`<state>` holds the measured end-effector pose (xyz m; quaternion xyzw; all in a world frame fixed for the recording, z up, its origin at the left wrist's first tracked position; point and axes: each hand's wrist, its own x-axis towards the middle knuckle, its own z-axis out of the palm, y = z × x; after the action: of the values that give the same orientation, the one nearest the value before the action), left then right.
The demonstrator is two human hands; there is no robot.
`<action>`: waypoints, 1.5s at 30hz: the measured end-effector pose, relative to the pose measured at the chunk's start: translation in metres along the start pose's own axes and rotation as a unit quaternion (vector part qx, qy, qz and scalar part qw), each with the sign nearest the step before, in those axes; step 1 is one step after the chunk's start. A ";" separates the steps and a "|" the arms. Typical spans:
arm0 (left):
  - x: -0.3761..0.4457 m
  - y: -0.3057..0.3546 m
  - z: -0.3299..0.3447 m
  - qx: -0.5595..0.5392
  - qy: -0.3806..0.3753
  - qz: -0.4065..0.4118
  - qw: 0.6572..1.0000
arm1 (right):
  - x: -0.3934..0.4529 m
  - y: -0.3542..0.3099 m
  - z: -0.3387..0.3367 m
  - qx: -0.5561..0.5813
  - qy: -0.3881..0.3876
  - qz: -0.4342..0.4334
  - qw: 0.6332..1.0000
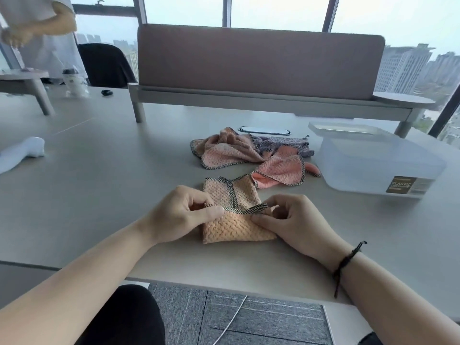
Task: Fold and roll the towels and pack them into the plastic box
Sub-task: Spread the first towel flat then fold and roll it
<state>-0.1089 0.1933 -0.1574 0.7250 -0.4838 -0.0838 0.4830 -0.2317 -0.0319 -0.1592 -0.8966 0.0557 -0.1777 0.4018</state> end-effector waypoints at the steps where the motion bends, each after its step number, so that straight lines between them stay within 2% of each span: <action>1: 0.000 -0.002 0.001 0.017 -0.004 -0.002 1.000 | 0.000 0.000 0.000 0.010 -0.001 0.001 1.000; 4: 0.000 -0.006 0.004 0.089 -0.009 -0.004 0.996 | -0.002 0.000 0.000 0.036 -0.013 0.004 0.999; 7: 0.001 -0.007 0.006 0.118 0.011 -0.013 0.993 | -0.002 0.002 -0.001 0.010 -0.016 -0.006 1.000; 12: 0.001 -0.007 0.008 0.171 0.062 -0.009 0.983 | -0.008 0.000 0.001 -0.089 0.053 -0.075 0.992; 15: 0.000 -0.005 0.007 0.224 0.077 0.046 0.970 | -0.014 -0.001 -0.001 -0.104 0.089 -0.154 0.979; 18: 0.001 -0.004 0.007 0.259 0.068 0.124 0.955 | -0.019 -0.003 0.000 -0.148 0.041 -0.221 0.963; 20: 0.001 -0.004 0.009 0.267 0.060 0.147 0.951 | -0.019 -0.003 0.001 -0.181 -0.017 -0.214 0.960; 22: 0.001 -0.004 0.009 0.264 0.057 0.154 0.950 | -0.019 -0.003 0.002 -0.183 -0.037 -0.195 0.963; 29: 0.001 -0.001 0.009 0.253 0.068 0.139 0.955 | -0.018 -0.001 0.006 -0.214 -0.021 -0.204 0.955; 32: -0.004 0.006 0.007 0.234 0.023 0.123 0.964 | -0.018 -0.002 0.005 -0.230 -0.014 -0.211 0.950; 34: -0.006 0.009 0.008 0.261 0.001 0.125 0.957 | -0.018 -0.005 0.005 -0.251 -0.005 -0.216 0.944; 38: -0.004 0.004 0.011 0.310 0.030 0.140 0.940 | -0.018 -0.008 0.004 -0.265 0.018 -0.215 0.940; 45: -0.005 0.010 0.007 0.195 0.070 0.101 0.973 | -0.017 -0.003 0.005 -0.227 0.015 -0.198 0.953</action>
<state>-0.1213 0.1923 -0.1547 0.7569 -0.5261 0.1125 0.3710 -0.2454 -0.0224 -0.1647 -0.9545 -0.0781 -0.2496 0.1433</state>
